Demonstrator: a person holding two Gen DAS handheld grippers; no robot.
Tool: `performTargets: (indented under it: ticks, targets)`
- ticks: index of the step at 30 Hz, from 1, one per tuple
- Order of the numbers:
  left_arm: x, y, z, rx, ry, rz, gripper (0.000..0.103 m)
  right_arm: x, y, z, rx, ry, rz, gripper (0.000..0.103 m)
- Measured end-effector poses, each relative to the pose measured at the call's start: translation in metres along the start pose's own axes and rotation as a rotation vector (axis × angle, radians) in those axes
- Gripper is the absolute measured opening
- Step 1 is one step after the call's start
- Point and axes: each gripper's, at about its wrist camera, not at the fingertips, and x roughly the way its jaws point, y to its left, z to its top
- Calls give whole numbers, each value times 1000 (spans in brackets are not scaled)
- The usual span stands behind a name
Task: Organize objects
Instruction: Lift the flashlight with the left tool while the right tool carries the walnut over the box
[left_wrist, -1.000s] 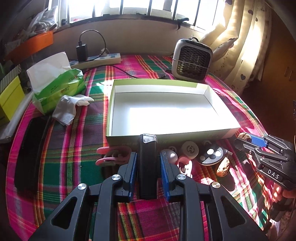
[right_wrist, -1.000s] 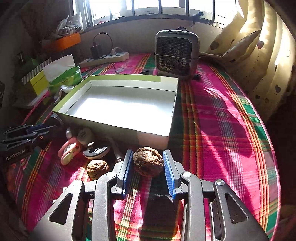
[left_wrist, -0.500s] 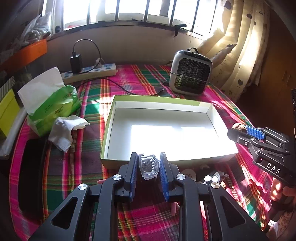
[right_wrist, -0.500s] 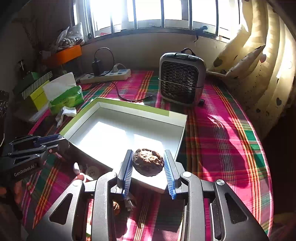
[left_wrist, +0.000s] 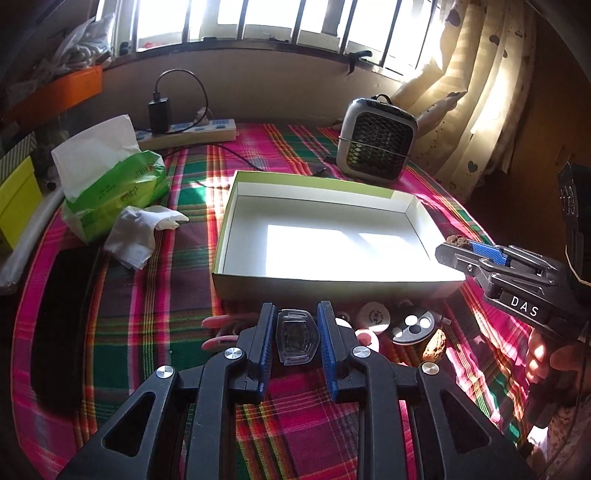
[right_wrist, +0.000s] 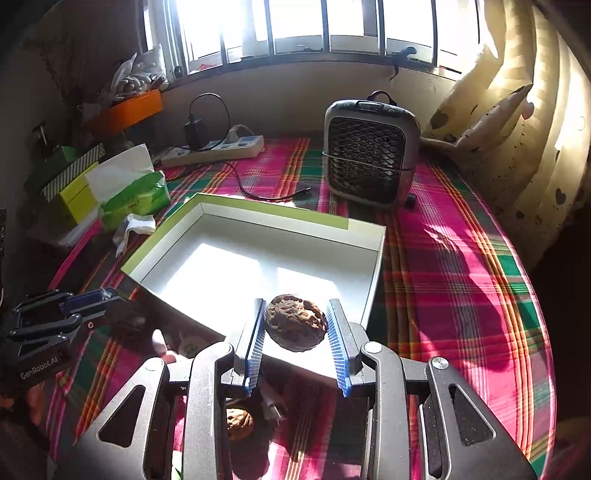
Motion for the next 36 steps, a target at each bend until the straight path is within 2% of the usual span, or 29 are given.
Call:
performTargets:
  ticks: [7, 9, 11, 17, 27, 32, 36]
  targets:
    - [-6, 8, -20, -38, 7, -5, 18, -2, 2, -11, 13, 7, -3, 34]
    - [-1, 11, -26, -49, 22, 11, 17, -3, 3, -13, 10, 9, -2, 34]
    - [4, 16, -33, -78, 45, -9, 17, -4, 4, -14, 9, 7, -2, 34]
    - [4, 19, -35, -94, 39, -19, 18, -3, 5, -16, 7, 13, 1, 34]
    - [6, 15, -39, -74, 47, -15, 41, -1, 5, -17, 15, 22, 7, 34]
    - [5, 11, -38, -80, 56, -47, 41, 0, 4, -18, 20, 26, 6, 34]
    - [4, 0, -41, -46, 48, -54, 42, 1, 4, -19, 21, 26, 6, 34]
